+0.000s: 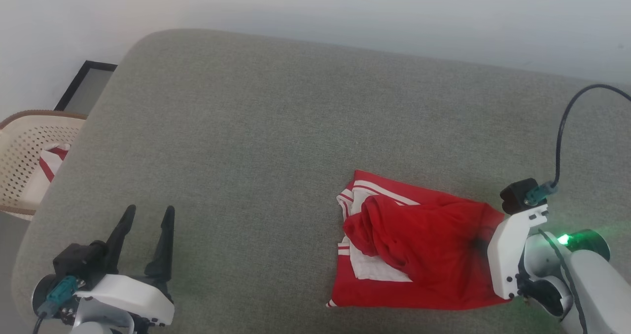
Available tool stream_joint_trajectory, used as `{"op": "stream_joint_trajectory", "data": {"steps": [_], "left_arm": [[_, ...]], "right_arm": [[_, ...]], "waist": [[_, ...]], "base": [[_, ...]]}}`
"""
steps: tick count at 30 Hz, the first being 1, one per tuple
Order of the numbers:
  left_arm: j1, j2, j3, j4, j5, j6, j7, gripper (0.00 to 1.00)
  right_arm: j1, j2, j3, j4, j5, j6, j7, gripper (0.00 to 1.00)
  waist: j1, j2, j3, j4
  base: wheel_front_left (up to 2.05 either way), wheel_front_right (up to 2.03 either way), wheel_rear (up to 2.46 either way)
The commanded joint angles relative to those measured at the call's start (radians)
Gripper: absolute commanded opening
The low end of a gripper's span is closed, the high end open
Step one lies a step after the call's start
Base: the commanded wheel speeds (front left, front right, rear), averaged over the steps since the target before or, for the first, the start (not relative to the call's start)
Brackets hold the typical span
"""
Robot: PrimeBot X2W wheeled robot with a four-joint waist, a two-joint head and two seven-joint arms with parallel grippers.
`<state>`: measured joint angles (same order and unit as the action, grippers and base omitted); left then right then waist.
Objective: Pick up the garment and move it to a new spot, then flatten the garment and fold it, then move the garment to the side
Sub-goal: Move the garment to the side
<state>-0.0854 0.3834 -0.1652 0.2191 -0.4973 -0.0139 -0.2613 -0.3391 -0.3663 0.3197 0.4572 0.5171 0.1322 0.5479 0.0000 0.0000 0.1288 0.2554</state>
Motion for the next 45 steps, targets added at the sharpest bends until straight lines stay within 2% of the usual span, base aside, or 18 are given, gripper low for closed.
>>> {"op": "stream_joint_trajectory", "data": {"steps": [1,12,27,37,45], "left_arm": [[-0.010,-0.003,0.007,0.002,0.007,-0.006,-0.004,1.00],[-0.016,-0.016,0.038,-0.005,0.036,-0.025,-0.004,1.00],[-0.095,-0.027,0.029,0.019,0.069,-0.057,-0.004,1.00],[-0.194,-0.028,-0.012,0.046,0.100,-0.080,-0.004,1.00],[-0.279,-0.033,-0.055,0.064,0.120,-0.090,-0.004,1.00]], "right_arm": [[0.004,-0.007,0.008,0.027,-0.003,-0.004,0.014,0.00],[-0.066,-0.055,-0.019,-0.003,-0.040,-0.003,0.003,0.00],[-0.221,-0.203,-0.063,0.002,-0.079,-0.003,-0.008,0.00],[-0.357,-0.284,-0.068,0.105,-0.109,-0.003,-0.100,0.00],[-0.474,-0.323,-0.045,0.249,-0.139,-0.003,-0.210,0.00]], "waist": [[0.0000,0.0000,0.000,-0.002],[0.0000,0.0000,-0.001,-0.046],[0.0000,0.0000,0.047,-0.222],[0.0000,0.0000,0.109,-0.339],[0.0000,0.0000,0.164,-0.395]], "base": [[0.00,0.00,0.00],[0.00,0.00,0.00],[0.00,0.00,0.00],[0.00,0.00,0.00],[0.00,0.00,0.00]]}}
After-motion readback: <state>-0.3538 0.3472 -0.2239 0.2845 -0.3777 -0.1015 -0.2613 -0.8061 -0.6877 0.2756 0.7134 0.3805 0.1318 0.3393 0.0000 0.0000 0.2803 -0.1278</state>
